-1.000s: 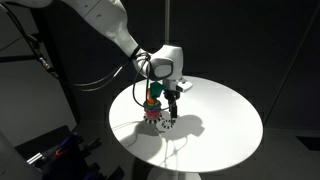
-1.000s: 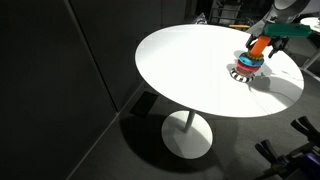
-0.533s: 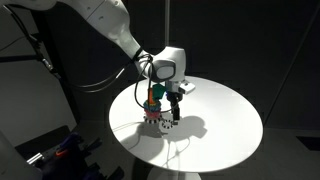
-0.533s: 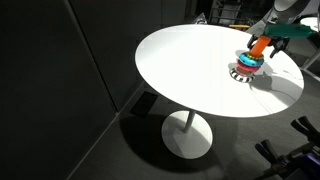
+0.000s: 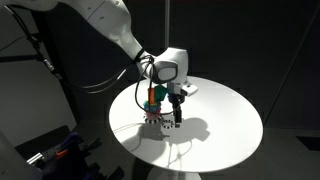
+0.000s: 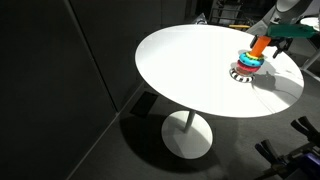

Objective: Put the striped ring on the orange stand

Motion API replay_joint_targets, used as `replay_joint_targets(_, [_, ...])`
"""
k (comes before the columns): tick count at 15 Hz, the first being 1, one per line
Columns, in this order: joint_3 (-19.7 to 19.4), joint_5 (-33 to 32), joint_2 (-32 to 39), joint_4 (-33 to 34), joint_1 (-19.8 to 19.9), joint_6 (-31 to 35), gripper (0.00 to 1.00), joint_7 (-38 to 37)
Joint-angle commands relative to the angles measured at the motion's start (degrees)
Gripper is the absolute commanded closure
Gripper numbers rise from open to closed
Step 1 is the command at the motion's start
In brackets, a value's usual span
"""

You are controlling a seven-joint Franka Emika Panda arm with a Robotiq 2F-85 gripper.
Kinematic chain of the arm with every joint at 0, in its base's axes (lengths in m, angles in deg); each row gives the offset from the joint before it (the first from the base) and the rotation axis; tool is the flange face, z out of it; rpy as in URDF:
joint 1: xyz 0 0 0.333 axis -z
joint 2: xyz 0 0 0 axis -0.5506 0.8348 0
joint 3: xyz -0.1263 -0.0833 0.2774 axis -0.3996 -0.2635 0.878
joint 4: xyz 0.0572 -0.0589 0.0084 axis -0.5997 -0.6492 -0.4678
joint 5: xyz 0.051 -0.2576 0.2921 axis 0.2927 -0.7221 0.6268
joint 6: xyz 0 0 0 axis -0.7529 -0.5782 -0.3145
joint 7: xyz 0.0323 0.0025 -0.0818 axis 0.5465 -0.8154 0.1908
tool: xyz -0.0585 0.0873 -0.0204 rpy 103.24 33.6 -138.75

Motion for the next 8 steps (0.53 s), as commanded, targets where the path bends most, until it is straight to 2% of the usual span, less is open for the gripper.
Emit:
replay_joint_targets(1, [-0.46,0.24,2.11,2.85,0.68,-0.63,0.0,-0.74])
replay_joint_targets(8, [-1.79,-0.47,5.94,6.08,0.18,0.08,0.0,-2.01])
